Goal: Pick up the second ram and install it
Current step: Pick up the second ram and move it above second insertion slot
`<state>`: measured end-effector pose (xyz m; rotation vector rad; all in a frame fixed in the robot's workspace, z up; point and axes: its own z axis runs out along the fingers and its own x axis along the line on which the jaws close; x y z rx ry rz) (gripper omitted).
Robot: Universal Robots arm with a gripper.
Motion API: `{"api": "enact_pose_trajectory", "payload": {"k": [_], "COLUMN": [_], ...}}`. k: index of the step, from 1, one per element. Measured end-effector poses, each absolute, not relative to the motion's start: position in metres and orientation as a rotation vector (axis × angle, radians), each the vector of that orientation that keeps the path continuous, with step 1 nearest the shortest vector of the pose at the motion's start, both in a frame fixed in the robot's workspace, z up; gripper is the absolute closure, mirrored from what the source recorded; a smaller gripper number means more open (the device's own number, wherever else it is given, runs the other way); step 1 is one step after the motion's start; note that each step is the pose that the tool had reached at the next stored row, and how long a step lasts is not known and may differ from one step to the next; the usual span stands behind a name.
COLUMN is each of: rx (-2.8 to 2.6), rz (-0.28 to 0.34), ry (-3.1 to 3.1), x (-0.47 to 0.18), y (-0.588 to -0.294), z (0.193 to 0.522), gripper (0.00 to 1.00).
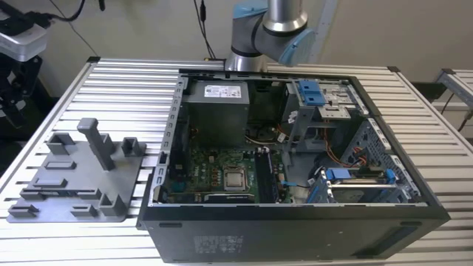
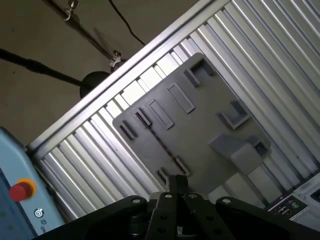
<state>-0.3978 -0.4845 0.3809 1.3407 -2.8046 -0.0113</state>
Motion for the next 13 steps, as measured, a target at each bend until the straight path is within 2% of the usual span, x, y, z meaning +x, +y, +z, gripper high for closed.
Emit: {"api": "enact_pose_trajectory", "payload": {"k": [13], "rx": [1.614], "rz": [0.002], "ry": [-2.653], "x": [-0.3987], "y": [-0.4841], "z": [0.3809], "gripper": [0.89]}}
